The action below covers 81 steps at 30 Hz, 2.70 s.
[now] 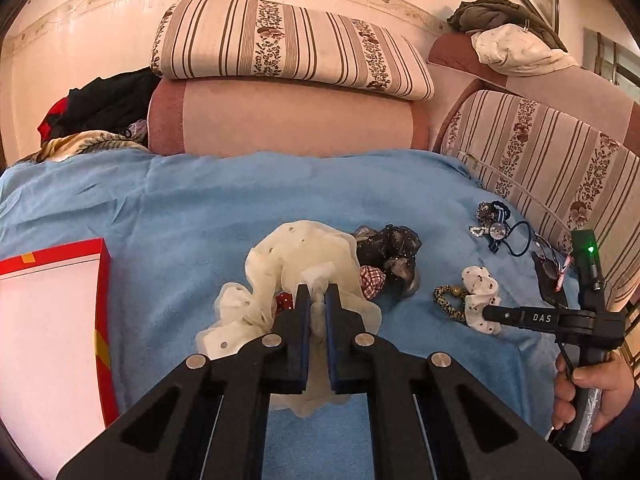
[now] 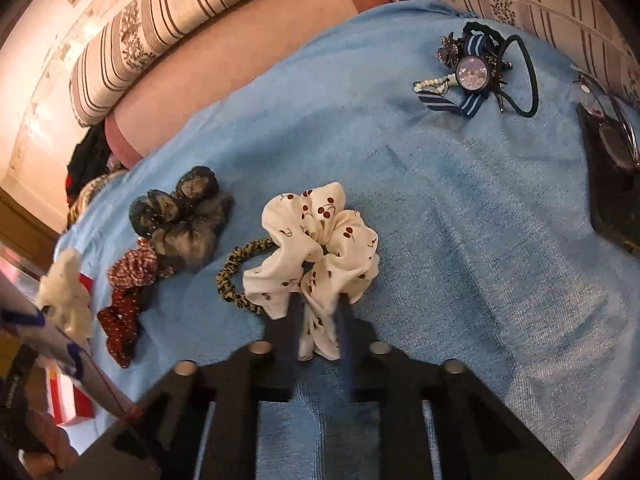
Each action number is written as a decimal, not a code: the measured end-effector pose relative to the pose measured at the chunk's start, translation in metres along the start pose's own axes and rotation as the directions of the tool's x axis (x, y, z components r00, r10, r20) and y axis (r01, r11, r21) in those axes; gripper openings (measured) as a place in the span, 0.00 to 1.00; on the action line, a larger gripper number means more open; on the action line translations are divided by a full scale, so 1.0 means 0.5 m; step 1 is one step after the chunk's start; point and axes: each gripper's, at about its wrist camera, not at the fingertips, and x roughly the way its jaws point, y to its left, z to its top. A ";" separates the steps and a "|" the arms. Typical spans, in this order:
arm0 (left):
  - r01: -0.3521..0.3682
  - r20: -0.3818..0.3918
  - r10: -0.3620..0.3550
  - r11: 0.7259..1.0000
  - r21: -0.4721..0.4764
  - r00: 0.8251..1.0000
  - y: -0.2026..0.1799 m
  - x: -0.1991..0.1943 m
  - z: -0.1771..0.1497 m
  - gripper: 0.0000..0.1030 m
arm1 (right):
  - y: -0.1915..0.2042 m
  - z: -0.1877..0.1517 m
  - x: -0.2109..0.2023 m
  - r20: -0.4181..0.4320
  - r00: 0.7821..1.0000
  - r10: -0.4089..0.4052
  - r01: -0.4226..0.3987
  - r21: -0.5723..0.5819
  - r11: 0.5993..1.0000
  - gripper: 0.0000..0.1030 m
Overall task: Organize jewelry
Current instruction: 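Carry both scrunchies over the red-rimmed tray with both tools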
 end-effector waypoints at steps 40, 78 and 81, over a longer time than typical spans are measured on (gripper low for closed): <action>-0.062 0.022 0.063 0.998 -0.033 0.998 0.050 -0.048 -0.011 0.06 | 0.206 -0.056 -0.146 0.214 0.945 0.246 -0.162 -0.348 0.923 0.03; -0.276 0.117 0.312 0.928 -0.252 0.943 0.298 -0.219 0.009 0.07 | 0.561 -0.110 -0.149 0.083 0.920 0.382 -0.276 -0.552 0.787 0.03; -0.291 0.106 0.331 0.915 -0.279 0.938 0.331 -0.224 0.012 0.07 | 0.588 -0.114 -0.143 0.067 0.917 0.393 -0.289 -0.568 0.770 0.03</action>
